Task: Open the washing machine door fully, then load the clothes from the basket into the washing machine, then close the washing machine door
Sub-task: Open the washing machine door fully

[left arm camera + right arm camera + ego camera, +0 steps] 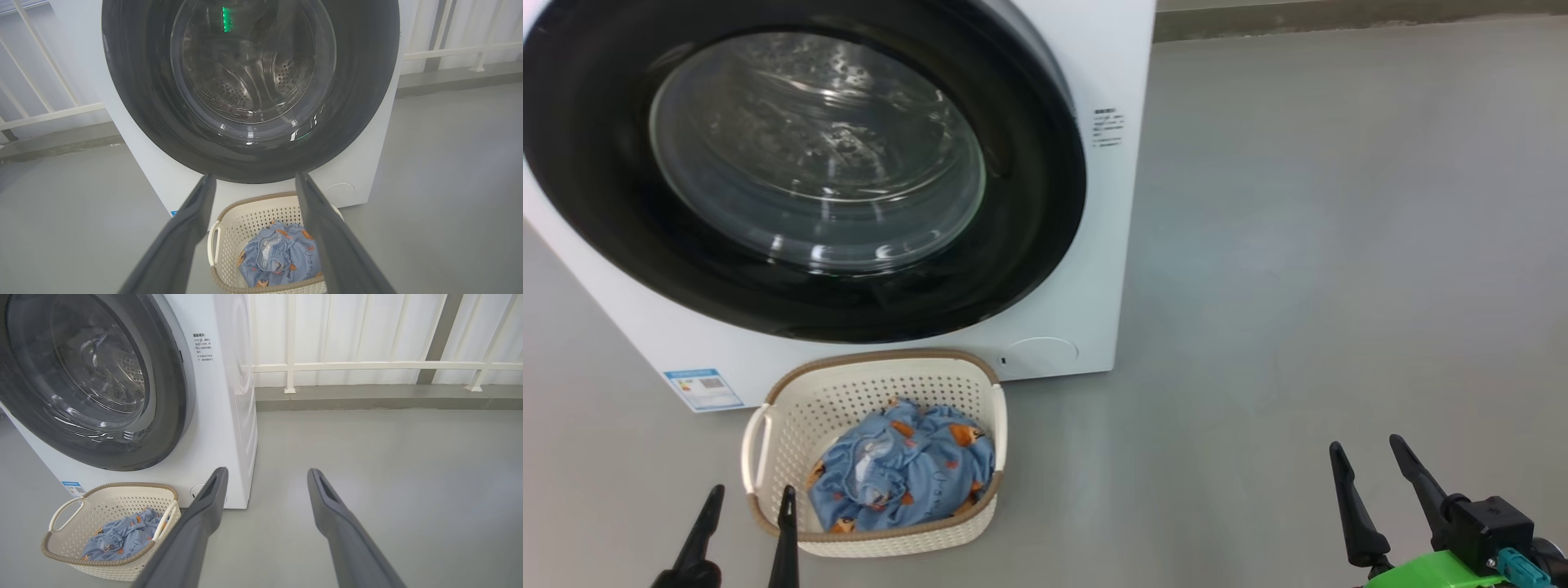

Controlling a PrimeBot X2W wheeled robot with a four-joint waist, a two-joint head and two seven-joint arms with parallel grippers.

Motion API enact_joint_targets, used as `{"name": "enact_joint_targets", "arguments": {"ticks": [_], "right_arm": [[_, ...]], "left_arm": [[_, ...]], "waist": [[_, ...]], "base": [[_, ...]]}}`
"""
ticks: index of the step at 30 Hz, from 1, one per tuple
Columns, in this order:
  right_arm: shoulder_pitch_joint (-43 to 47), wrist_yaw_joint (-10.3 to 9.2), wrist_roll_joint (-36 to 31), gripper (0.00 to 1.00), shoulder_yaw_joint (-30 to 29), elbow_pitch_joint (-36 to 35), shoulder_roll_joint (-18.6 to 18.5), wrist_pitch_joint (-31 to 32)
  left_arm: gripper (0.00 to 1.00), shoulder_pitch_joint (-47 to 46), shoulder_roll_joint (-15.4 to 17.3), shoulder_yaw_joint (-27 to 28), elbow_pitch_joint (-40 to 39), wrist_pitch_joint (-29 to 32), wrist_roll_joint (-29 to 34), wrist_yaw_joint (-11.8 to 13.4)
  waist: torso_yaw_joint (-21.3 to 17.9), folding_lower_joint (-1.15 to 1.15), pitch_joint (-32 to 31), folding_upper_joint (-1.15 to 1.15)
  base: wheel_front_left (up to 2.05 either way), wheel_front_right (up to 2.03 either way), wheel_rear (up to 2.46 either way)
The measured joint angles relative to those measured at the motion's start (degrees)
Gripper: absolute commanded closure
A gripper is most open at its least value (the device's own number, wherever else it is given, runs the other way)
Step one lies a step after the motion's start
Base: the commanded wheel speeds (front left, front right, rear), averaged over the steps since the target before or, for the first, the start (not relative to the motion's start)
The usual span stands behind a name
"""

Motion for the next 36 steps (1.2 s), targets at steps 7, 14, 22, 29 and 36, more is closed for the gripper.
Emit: {"name": "enact_joint_targets", "arguments": {"ticks": [7, 14, 22, 29, 36], "right_arm": [[0.0, 0.0, 0.0, 0.0, -0.1, 0.0, 0.0, 0.0], [0.0, 0.0, 0.0, 0.0, -0.2, -0.5, 0.4, 0.0], [0.0, 0.0, 0.6, 1.0, -0.6, -1.3, 0.5, 0.0], [-0.1, 0.0, 6.2, 1.0, -2.4, -1.5, 0.9, 0.0], [-2.3, 0.0, 33.8, 1.0, -3.6, 0.3, 1.7, 0.0]], "left_arm": [[0.0, 0.0, -0.9, 1.1, -0.3, 0.0, -0.3, -0.9], [0.0, 0.0, -1.3, 1.8, -0.3, 0.0, -0.3, -0.9], [0.0, 0.0, -1.5, 2.1, -0.3, 0.0, -0.3, -1.4], [0.0, 0.0, -1.6, 2.5, -0.3, 0.0, -0.3, -1.4], [0.0, 0.0, -1.7, 2.5, -0.6, 0.0, -0.3, -1.7]], "waist": [[0.1, 0.0, 0.1, 0.0], [0.1, 0.0, 0.3, 0.0], [0.3, 0.0, 0.7, 0.0], [0.6, 0.0, 1.2, 0.0], [0.8, 0.0, 2.6, 0.0]], "base": [[0.4, 0.4, -0.8], [0.01, 0.01, -0.03], [0.0, 0.0, 0.0], [0.0, 0.0, 0.0], [0.0, 0.0, 0.0]]}}
